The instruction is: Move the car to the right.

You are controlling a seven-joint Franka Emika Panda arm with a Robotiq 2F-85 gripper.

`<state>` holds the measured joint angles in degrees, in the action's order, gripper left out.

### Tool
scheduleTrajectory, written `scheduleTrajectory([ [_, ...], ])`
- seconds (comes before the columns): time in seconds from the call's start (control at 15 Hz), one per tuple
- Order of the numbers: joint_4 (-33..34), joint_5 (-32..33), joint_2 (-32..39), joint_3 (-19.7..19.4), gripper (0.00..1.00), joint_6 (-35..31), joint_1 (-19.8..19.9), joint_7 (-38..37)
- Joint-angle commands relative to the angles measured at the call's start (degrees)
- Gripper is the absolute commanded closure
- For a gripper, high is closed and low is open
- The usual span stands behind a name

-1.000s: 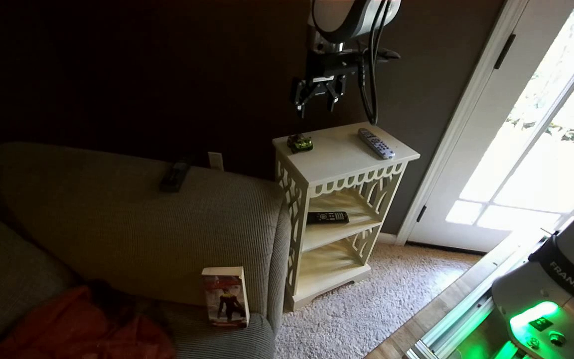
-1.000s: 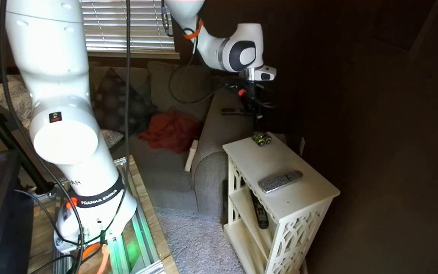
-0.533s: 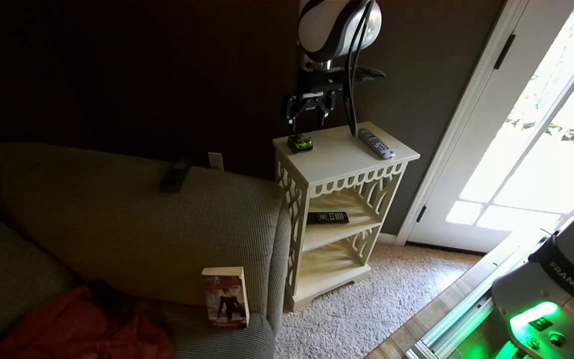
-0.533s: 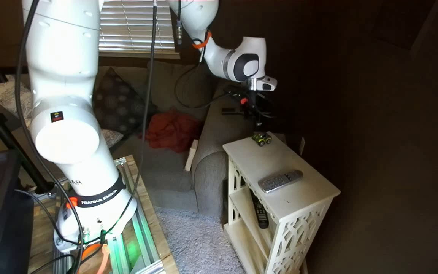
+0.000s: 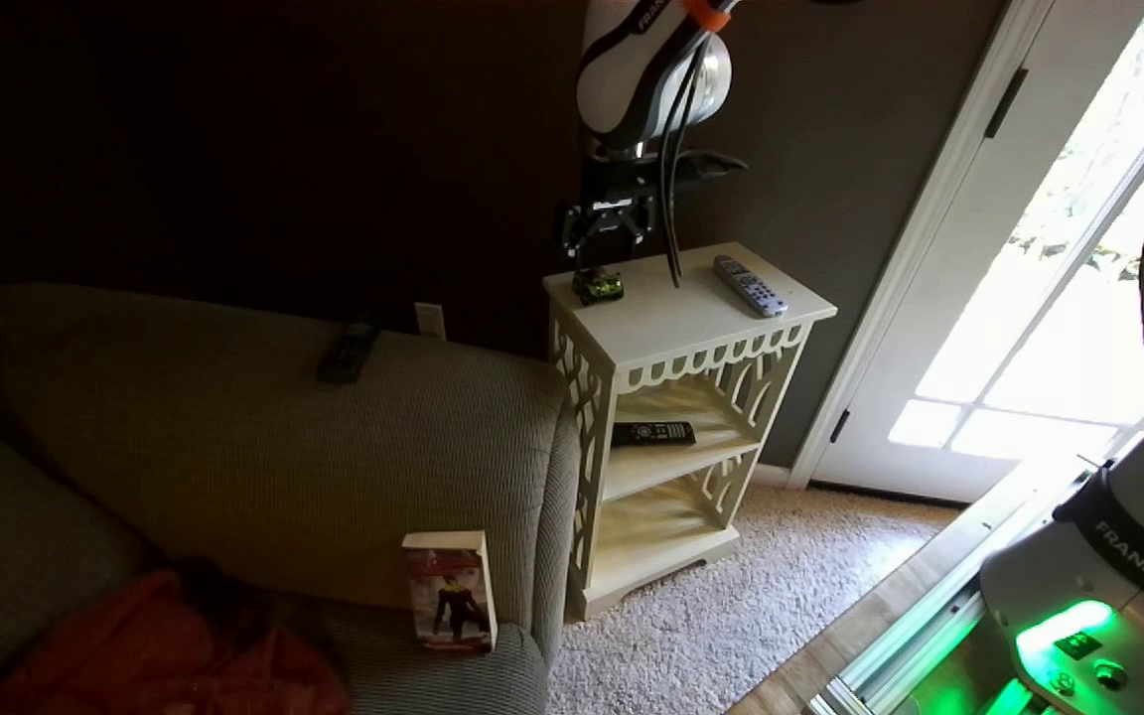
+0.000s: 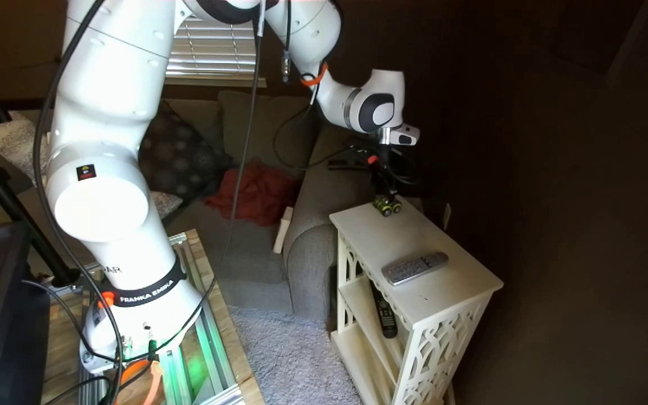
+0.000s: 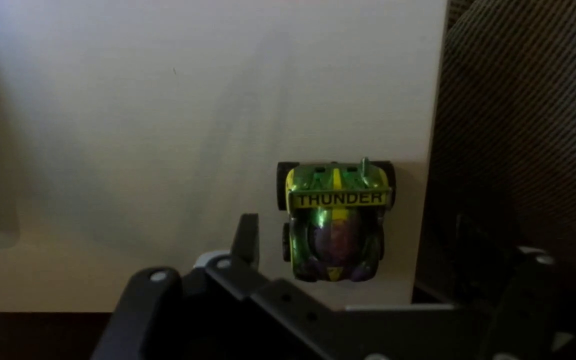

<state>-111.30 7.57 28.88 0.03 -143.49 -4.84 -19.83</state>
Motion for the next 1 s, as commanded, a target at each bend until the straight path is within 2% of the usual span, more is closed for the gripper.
scheduleTrajectory([
  [0.0,4.6,-0.6,4.3,-1.8,0.00,0.1,-1.6,0.3],
  [0.67,8.8,-0.8,9.5,-3.0,0.02,0.4,-2.2,0.5],
  [0.73,9.1,-0.7,9.9,-3.2,0.07,0.5,-2.3,0.4],
  [0.8,9.4,-0.7,10.3,-3.2,0.07,0.8,-2.4,0.4],
  [0.93,9.8,-0.5,10.9,-3.7,0.31,1.0,-2.8,0.2],
])
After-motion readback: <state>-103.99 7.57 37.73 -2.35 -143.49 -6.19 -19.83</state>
